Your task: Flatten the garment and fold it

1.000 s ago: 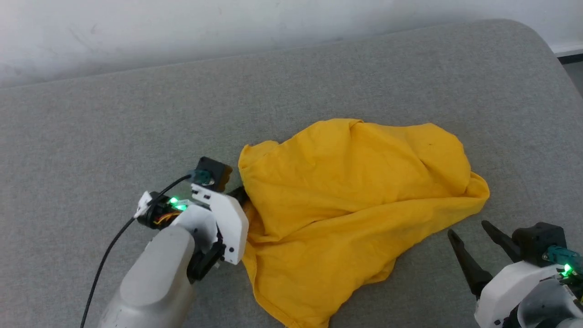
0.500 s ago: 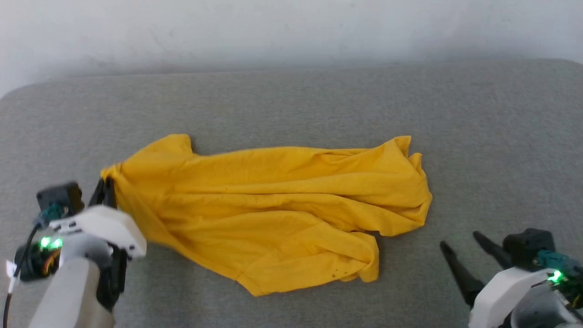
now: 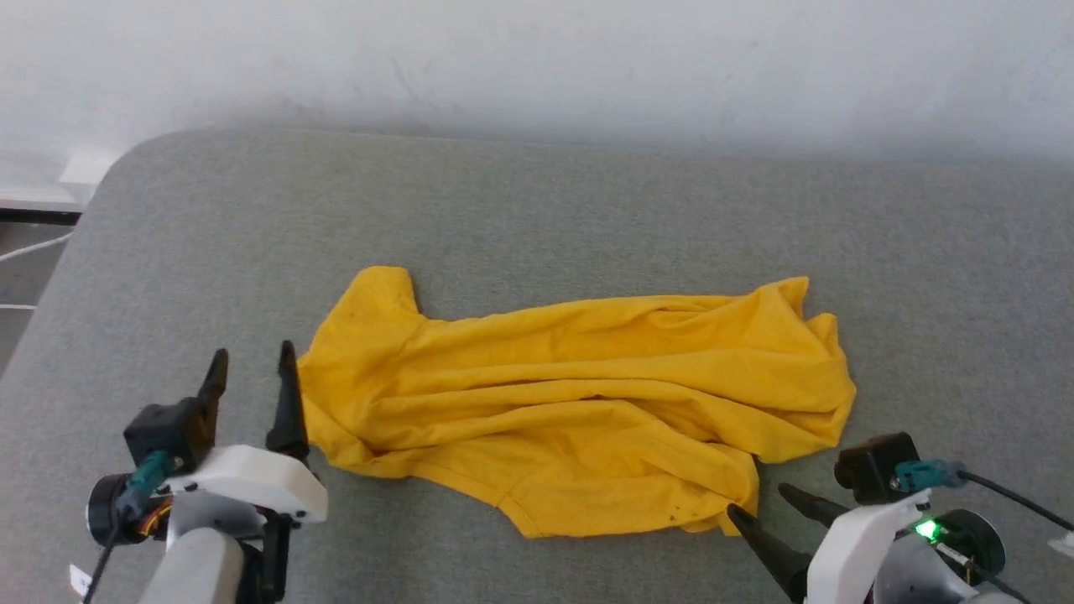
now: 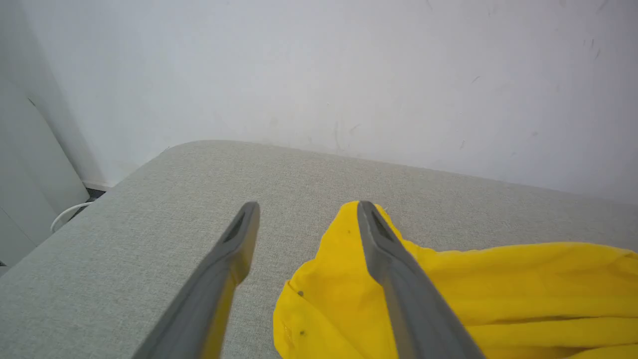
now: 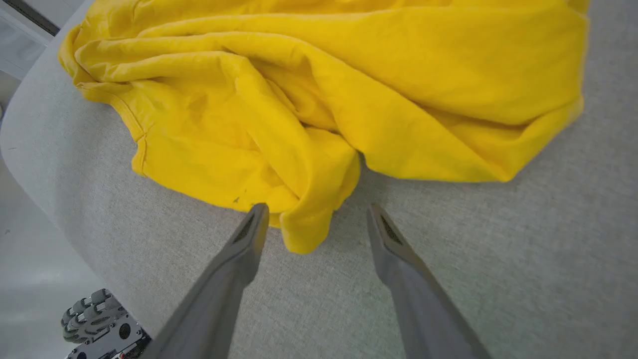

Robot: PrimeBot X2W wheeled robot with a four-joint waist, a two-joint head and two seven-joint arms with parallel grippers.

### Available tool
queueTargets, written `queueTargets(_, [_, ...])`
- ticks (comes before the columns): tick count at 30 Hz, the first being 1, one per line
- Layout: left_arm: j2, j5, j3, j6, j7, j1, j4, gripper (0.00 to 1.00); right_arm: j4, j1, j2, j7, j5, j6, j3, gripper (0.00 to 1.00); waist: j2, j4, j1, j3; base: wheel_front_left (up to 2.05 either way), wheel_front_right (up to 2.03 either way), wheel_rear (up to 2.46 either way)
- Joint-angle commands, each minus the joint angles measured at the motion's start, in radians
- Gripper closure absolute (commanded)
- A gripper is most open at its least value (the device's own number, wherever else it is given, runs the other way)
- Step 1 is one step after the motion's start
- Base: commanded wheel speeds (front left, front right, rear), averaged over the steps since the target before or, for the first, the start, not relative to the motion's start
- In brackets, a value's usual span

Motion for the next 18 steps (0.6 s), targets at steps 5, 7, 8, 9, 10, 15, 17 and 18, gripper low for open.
queueTargets(5, [-0.032,0.059,-0.03,-0.006,-0.021,0.062,-0.103,0.0,0.094,-0.076,-0.021,0.059,-0.059,-0.001,0.017,0.0,0.0,0.068,0.0001,-0.034,0.0,0.0,0.0])
queueTargets(7, [-0.047,0.069,-0.039,-0.01,-0.022,0.08,-0.131,0.0,0.145,-0.1,-0.017,0.057,-0.089,-0.001,0.018,0.0,0.0,0.081,0.0001,-0.035,0.0,0.0,0.0])
queueTargets(8, [-0.053,0.072,-0.043,-0.01,-0.022,0.09,-0.139,0.0,0.169,-0.11,-0.016,0.054,-0.101,-0.001,0.026,0.0,0.0,0.085,0.0001,-0.036,0.0,0.0,0.0])
queueTargets(9, [-0.059,0.074,-0.047,-0.012,-0.022,0.098,-0.142,0.0,0.192,-0.119,-0.012,0.049,-0.108,-0.001,0.035,0.0,0.0,0.088,0.0001,-0.036,0.0,0.0,0.0])
queueTargets(10, [-0.062,0.076,-0.05,-0.013,-0.022,0.105,-0.144,0.0,0.212,-0.127,-0.009,0.045,-0.109,-0.001,0.047,0.0,0.0,0.09,0.0001,-0.036,0.0,0.0,0.0])
queueTargets(15, [-0.074,0.076,-0.05,-0.02,-0.023,0.128,-0.133,0.0,0.253,-0.145,-0.047,0.019,-0.131,-0.001,0.099,1.0,0.0,0.078,0.0001,-0.047,0.0,0.0,0.0])
queueTargets(17, [-0.074,0.073,-0.042,-0.02,-0.023,0.137,-0.127,0.0,0.23,-0.14,-0.072,0.023,-0.124,-0.001,0.096,1.0,0.0,0.06,0.0001,-0.054,0.0,0.0,0.0])
queueTargets(18, [-0.073,0.071,-0.041,-0.021,-0.023,0.141,-0.121,0.0,0.211,-0.135,-0.09,0.032,-0.121,-0.001,0.089,1.0,0.0,0.051,0.0001,-0.058,0.0,0.0,0.0])
